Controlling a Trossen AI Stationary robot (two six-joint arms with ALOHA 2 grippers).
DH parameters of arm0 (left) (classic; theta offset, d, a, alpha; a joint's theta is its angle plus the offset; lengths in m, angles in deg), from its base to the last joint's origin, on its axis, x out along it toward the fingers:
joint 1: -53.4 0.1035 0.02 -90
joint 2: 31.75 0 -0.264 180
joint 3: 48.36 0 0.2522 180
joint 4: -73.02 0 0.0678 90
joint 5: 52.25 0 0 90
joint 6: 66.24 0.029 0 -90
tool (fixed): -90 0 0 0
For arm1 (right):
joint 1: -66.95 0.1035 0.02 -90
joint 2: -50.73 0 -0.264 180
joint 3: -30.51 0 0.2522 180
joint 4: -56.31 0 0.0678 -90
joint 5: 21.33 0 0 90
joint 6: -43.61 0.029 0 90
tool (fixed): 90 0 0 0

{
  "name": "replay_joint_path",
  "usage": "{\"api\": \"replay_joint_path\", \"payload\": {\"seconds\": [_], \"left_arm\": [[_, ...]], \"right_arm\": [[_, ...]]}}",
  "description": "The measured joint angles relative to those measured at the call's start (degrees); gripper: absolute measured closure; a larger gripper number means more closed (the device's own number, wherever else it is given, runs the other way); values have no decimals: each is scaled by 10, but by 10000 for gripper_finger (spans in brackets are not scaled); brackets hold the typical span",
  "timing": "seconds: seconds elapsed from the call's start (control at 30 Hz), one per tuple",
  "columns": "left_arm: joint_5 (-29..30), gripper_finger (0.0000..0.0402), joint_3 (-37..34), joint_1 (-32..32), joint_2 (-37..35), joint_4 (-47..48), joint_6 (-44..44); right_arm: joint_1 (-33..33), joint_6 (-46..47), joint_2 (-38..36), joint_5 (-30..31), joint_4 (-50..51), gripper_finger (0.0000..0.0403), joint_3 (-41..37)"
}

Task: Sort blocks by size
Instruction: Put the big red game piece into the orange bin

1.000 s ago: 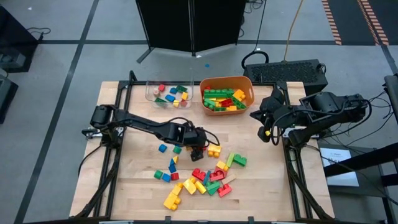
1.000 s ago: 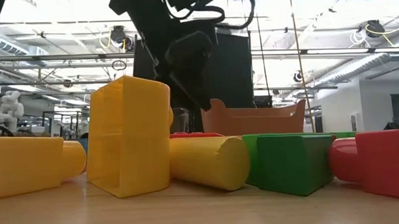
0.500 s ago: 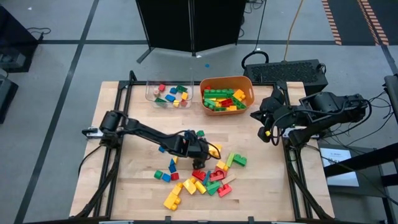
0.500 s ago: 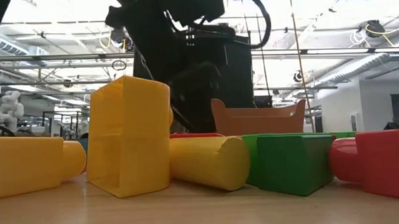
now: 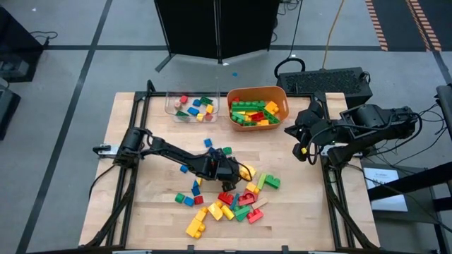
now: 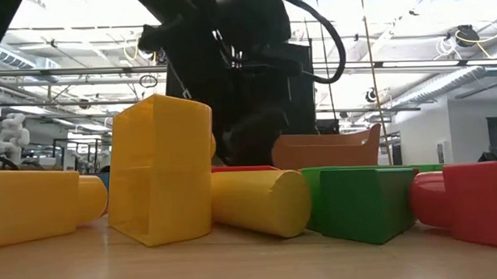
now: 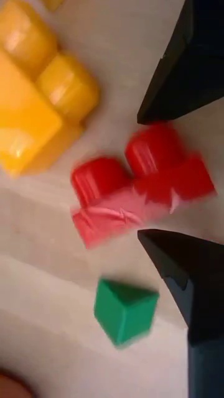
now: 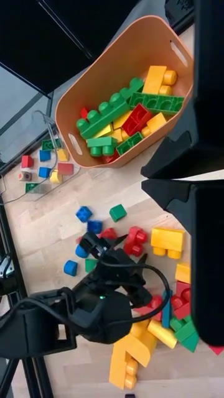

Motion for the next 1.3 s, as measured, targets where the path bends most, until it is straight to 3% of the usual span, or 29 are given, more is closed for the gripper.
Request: {"api": "replay_joint_path", "payload": {"seconds": [0.17, 0.43, 0.8, 1.07, 1.3], "left_arm": [[23, 109, 8, 8, -9, -17, -5], [-39, 117, 5, 30, 23, -33, -28], [-60, 254, 4, 36, 19, -54, -28], [-56, 254, 50, 42, -2, -10, -17], [11, 254, 124, 89, -34, -8, 86]], "right_arm": [[0, -2, 0, 0, 0, 394, 0], [0, -2, 0, 1, -1, 394, 0], [0, 2, 0, 2, -1, 394, 0], [0, 0, 0, 3, -1, 394, 0], [0, -4, 0, 3, 1, 394, 0]]}}
